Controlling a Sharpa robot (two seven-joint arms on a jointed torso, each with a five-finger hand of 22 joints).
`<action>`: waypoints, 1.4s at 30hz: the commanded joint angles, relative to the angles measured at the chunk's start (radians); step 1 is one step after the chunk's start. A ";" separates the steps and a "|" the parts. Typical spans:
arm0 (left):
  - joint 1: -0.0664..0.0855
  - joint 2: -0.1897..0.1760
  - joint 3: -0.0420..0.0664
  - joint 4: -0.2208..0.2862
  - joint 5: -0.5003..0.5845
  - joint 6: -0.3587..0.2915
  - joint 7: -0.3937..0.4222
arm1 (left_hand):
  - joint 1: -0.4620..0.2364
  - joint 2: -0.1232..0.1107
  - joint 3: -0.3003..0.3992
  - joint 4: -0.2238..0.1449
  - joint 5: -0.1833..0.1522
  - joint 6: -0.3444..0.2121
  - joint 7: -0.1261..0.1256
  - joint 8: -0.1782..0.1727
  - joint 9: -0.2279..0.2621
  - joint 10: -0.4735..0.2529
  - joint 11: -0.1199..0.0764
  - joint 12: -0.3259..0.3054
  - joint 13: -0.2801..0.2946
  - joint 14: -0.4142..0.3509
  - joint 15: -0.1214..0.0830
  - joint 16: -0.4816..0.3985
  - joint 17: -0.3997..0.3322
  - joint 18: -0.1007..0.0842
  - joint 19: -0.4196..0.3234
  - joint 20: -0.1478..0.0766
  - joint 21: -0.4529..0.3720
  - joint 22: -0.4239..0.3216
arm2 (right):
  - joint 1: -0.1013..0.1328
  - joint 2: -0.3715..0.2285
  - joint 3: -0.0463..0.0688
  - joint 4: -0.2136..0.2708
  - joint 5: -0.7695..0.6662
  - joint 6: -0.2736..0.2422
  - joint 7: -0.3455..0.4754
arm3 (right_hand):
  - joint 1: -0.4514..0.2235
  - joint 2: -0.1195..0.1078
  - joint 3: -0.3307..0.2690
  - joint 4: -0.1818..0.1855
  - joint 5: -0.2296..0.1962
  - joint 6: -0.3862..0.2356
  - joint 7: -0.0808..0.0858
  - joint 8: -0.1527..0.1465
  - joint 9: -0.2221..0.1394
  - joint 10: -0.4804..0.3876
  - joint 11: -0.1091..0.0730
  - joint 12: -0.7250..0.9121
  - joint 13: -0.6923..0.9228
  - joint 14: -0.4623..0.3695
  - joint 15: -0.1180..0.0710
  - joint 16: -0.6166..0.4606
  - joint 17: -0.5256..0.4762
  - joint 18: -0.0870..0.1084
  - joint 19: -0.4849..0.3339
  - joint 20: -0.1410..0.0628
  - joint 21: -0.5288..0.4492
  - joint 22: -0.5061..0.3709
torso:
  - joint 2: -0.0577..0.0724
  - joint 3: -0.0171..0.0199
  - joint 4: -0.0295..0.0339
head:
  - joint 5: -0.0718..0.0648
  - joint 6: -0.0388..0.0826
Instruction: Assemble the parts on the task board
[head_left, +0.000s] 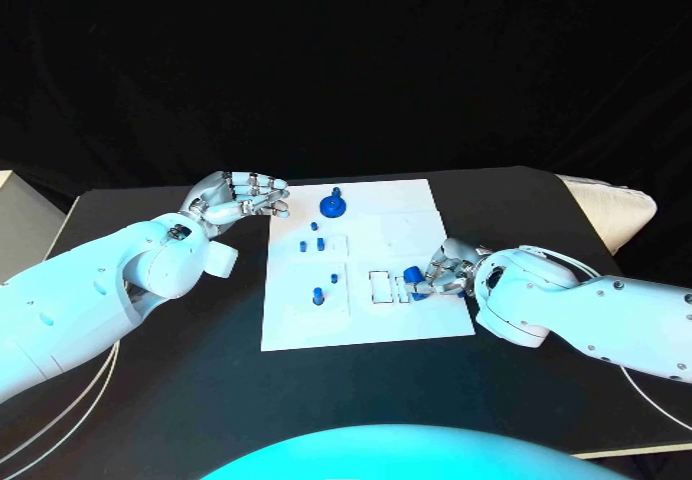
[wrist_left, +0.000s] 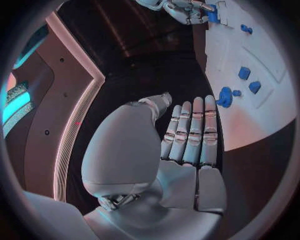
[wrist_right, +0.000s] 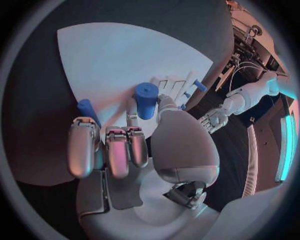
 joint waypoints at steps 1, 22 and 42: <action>0.000 0.001 0.001 0.001 0.000 0.016 0.004 | 0.011 0.003 -0.002 0.005 0.002 0.004 0.006 -0.006 -0.001 -0.003 0.005 -0.003 0.001 0.009 -0.001 -0.003 0.001 0.010 0.005 0.000 -0.007 -0.001 | -0.006 0.003 -0.003 -0.006 -0.007 0.004 0.000 | 0.028 0.007 0.015 -0.001 0.041 -0.009 0.000 0.003 0.004 0.064 -0.007 -0.006 0.204 0.104 -0.008 0.005 0.253 -0.020 0.062 -0.009 0.004 0.122 | 0.000 0.0000 -0.0010 | 0.001 0.000; 0.000 -0.001 0.000 0.000 0.000 0.015 -0.001 | 0.011 0.003 -0.002 0.006 0.002 0.003 0.007 -0.007 -0.002 -0.004 0.006 -0.004 0.001 0.009 0.000 -0.005 0.002 0.010 0.005 0.000 -0.008 -0.002 | 0.035 -0.053 0.010 0.108 0.150 -0.095 0.035 | 0.055 -0.020 0.135 -0.001 0.232 -0.004 -0.006 0.002 0.015 0.067 -0.014 -0.006 0.210 0.106 -0.014 0.010 0.263 -0.026 0.067 -0.014 0.033 0.146 | 0.000 0.0001 -0.0018 | 0.009 0.004; 0.000 0.001 0.000 0.001 0.000 0.013 -0.001 | 0.010 0.004 -0.003 0.008 0.002 0.003 0.008 -0.007 -0.002 -0.004 0.006 -0.004 0.001 0.008 0.000 -0.007 0.004 0.010 0.006 0.000 -0.010 -0.003 | 0.049 0.032 -0.001 0.074 0.188 -0.034 0.003 | 0.024 -0.036 0.155 0.000 0.200 -0.004 -0.003 0.000 0.018 0.065 -0.011 -0.009 0.207 0.106 -0.012 0.010 0.263 -0.026 0.067 -0.012 0.034 0.148 | 0.002 0.0002 0.0004 | 0.015 0.003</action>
